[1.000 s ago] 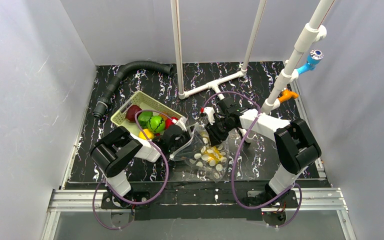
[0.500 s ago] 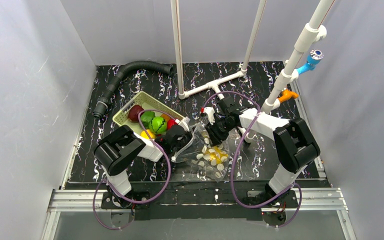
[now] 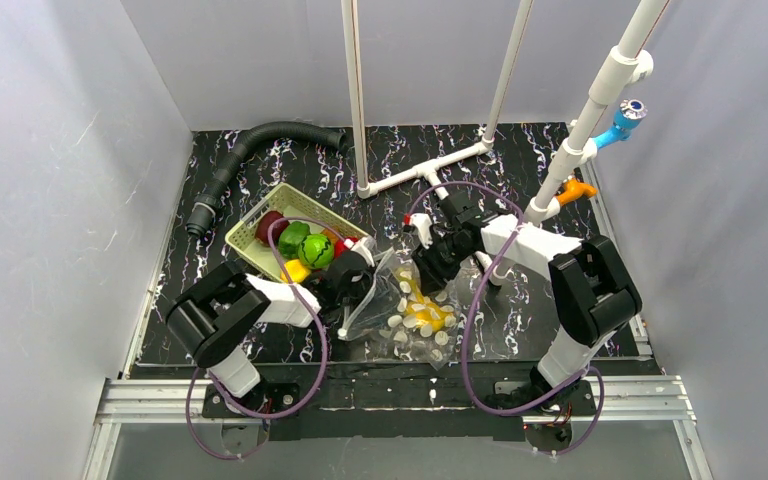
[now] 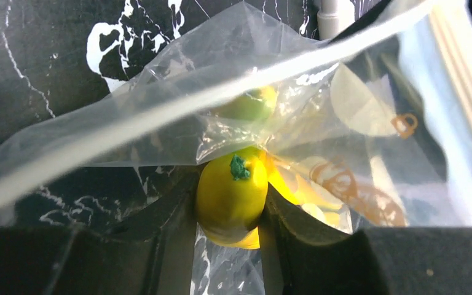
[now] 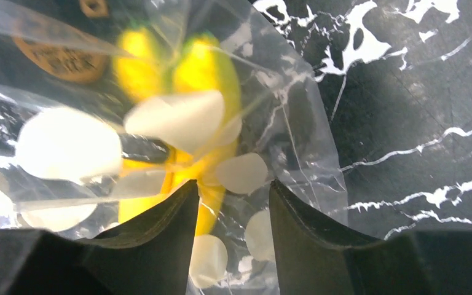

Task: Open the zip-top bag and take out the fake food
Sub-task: Pick up the fake fruit from the zipper food storage bag, then place the fake fruit in the bin.

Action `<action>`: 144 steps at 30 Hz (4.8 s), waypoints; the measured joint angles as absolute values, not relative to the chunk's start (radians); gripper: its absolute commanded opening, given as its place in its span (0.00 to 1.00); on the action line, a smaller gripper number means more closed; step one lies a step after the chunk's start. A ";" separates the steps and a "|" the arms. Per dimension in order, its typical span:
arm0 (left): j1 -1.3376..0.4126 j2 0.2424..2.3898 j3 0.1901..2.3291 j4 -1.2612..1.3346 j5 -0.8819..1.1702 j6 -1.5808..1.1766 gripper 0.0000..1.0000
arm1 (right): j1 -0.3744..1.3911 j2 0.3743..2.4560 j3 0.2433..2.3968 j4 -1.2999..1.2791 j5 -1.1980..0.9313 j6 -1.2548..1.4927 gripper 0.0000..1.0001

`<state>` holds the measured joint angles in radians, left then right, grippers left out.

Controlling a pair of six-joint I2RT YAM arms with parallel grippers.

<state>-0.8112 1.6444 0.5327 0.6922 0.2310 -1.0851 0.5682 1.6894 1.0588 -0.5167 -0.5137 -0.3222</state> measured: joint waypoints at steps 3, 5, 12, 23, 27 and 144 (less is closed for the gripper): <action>-0.811 1.588 0.514 0.642 0.224 -1.046 0.00 | 0.542 1.675 1.059 -0.537 -0.529 -0.344 0.73; -0.812 1.546 0.498 0.618 0.223 -1.018 0.00 | 0.529 1.654 1.059 -0.558 -0.548 -0.365 0.84; -0.812 1.390 0.437 0.557 0.220 -0.923 0.00 | 0.524 1.589 1.073 -0.642 -0.649 -0.471 0.98; -0.812 1.173 0.261 0.553 0.139 -0.877 0.00 | 0.525 1.563 1.073 -0.617 -0.608 -0.423 0.98; -0.813 1.103 0.234 0.554 0.104 -0.863 0.00 | 0.525 1.565 1.071 -0.600 -0.607 -0.402 0.98; 0.110 1.325 0.987 -0.462 0.288 -0.317 0.85 | 0.516 1.592 1.070 -0.545 -0.265 -0.404 0.06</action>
<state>0.1097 1.3254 0.9874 -0.4618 0.2882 -0.3172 0.5163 1.5925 1.0702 -0.5446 -0.2653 -0.4042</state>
